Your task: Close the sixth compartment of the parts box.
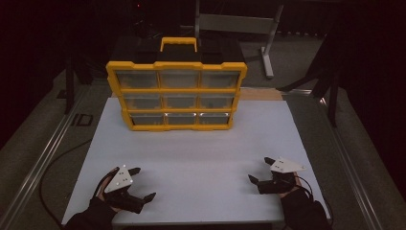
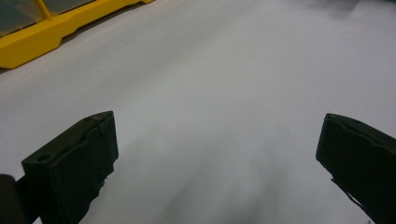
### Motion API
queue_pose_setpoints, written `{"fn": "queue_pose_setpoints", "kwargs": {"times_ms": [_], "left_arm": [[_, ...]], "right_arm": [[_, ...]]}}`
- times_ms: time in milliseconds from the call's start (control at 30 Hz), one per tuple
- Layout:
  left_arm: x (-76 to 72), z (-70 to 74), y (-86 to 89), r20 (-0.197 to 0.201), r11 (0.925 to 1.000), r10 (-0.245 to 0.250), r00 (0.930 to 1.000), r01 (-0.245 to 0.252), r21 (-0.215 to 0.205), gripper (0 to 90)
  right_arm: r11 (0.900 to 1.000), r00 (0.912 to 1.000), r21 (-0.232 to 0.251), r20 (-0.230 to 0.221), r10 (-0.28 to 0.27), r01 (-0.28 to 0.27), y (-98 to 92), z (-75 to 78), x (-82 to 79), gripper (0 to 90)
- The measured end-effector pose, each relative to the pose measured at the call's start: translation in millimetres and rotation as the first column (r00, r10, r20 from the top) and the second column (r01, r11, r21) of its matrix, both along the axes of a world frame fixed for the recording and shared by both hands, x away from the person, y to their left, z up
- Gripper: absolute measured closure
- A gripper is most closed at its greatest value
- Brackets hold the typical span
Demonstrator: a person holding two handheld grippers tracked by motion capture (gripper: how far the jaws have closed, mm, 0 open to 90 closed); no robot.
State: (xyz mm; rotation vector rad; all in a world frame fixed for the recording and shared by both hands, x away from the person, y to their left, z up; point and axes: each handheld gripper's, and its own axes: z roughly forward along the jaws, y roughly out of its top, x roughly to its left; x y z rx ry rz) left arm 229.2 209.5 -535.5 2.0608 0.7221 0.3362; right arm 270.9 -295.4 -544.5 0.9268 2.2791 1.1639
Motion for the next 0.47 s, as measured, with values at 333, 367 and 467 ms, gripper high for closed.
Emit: {"fn": "queue_pose_setpoints", "kwargs": {"times_ms": [333,367,467], "left_arm": [[-0.1,0.0,-0.2,0.002,1.0,-0.005,1.0,0.005,-0.002,0.0],[0.0,0.1,-0.1,0.001,1.0,-0.004,1.0,0.004,-0.002,0.0],[0.4,-0.1,0.0,0.002,1.0,-0.004,1.0,0.004,-0.006,0.0]], "right_arm": [[0.999,0.9994,0.001,-0.001,-0.035,0.035,-9.4,-2.1,-1.7,8.9],[0.999,0.9994,0.003,-0.001,-0.034,0.034,-9.2,-2.1,-1.5,8.9],[1.0,0.9997,-0.002,-0.008,-0.025,0.025,-7.3,-2.5,-1.7,8.9]]}}
